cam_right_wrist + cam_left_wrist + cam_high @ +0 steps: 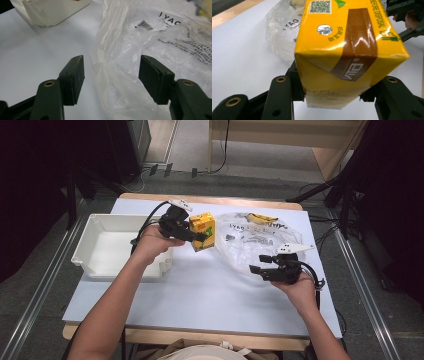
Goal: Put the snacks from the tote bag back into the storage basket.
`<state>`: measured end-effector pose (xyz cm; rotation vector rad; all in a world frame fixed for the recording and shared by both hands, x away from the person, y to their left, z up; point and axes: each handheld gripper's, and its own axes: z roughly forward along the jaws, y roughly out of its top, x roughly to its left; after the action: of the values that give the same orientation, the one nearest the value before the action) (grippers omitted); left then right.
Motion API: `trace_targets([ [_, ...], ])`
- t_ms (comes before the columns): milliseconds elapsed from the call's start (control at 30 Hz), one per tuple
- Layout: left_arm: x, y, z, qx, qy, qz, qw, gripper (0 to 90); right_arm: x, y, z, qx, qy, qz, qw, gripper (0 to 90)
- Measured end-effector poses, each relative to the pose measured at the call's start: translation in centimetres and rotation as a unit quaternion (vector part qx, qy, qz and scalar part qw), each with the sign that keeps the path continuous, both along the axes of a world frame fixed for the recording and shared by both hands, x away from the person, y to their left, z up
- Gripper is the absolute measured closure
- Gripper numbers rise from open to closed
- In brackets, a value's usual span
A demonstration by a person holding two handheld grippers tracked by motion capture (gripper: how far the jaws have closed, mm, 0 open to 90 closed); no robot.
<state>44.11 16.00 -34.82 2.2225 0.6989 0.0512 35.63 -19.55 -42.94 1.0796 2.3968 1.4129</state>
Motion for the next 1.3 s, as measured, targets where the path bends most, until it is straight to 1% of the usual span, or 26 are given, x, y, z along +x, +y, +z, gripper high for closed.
trace_targets([
  [100, 0.0, 0.4, 0.2, 0.002, -0.007, 0.002, 1.0, 51.1, 0.0, 0.0, 0.0, -0.001, -0.002, 0.0, 1.0, 38.3],
  [233, 0.1, 1.1, 0.4, 0.003, -0.01, 0.011, 0.9999, 51.1, 0.0, -0.1, 0.1, -0.001, -0.001, -0.002, 1.0, 38.3],
  [467, 0.2, 1.8, 0.6, 0.009, -0.017, 0.012, 0.9997, 51.1, 0.0, -0.1, 0.1, -0.001, -0.002, -0.001, 1.0, 38.3],
  [500, 0.2, 2.0, 0.6, 0.005, -0.017, 0.015, 0.9997, 51.1, 0.0, -0.1, 0.1, -0.002, -0.003, -0.002, 1.0, 38.3],
  [633, 0.3, 2.3, 0.8, 0.008, -0.018, 0.018, 0.9997, 51.1, 0.0, 0.0, 0.2, -0.002, -0.003, -0.001, 1.0, 38.3],
  [700, 0.3, 2.8, 0.9, 0.008, -0.015, 0.02, 0.9997, 51.1, 0.0, 0.0, 0.2, -0.002, -0.003, -0.001, 1.0, 38.4],
  [867, 0.3, 3.2, 1.1, 0.006, -0.015, 0.023, 0.9996, 51.1, 0.0, 0.0, 0.2, -0.003, -0.002, 0.0, 1.0, 38.3],
  [900, 0.4, 3.5, 1.2, 0.004, -0.018, 0.027, 0.9995, 51.1, 0.0, 0.0, 0.1, -0.004, -0.002, 0.0, 1.0, 38.4],
  [1000, 0.4, 3.9, 1.4, -0.001, -0.017, 0.031, 0.9994, 51.1, 0.0, 0.0, 0.2, -0.004, -0.001, 0.0, 1.0, 38.3],
  [1300, 0.6, 5.1, 1.7, 0.001, -0.022, 0.041, 0.9989, 51.1, 0.1, 0.1, 0.1, -0.005, -0.002, 0.002, 1.0, 38.3],
])
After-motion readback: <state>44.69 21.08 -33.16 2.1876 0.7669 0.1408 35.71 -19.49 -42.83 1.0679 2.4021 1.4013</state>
